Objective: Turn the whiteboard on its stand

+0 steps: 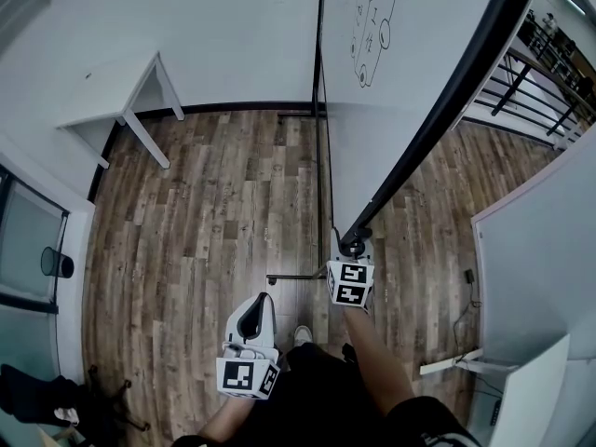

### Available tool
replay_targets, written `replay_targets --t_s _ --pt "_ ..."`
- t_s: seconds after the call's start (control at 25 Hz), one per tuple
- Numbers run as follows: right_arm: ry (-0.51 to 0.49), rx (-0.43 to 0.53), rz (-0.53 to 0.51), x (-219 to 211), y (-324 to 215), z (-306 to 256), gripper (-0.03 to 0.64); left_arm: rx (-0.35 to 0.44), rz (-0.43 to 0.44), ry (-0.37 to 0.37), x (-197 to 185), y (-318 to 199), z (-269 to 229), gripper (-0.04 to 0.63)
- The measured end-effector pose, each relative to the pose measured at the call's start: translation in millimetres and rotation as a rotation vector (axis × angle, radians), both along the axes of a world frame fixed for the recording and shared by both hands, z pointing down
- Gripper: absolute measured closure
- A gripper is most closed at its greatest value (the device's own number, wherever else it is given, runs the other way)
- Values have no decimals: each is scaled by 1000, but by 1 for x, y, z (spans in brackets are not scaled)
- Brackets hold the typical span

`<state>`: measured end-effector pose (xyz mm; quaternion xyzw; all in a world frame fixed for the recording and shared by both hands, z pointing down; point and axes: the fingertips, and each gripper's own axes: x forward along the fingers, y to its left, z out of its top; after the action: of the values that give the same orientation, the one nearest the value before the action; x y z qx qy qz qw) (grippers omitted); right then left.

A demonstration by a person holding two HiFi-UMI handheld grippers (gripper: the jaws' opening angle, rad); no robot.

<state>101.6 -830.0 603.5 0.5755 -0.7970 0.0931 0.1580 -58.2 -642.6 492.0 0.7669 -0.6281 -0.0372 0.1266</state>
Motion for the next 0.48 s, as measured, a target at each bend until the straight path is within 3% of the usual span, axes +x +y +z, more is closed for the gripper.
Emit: replay_targets --t_s 0.48 --pt "10 6 -2 -11 49 0 462 11 19 15 -13 46 -2 577"
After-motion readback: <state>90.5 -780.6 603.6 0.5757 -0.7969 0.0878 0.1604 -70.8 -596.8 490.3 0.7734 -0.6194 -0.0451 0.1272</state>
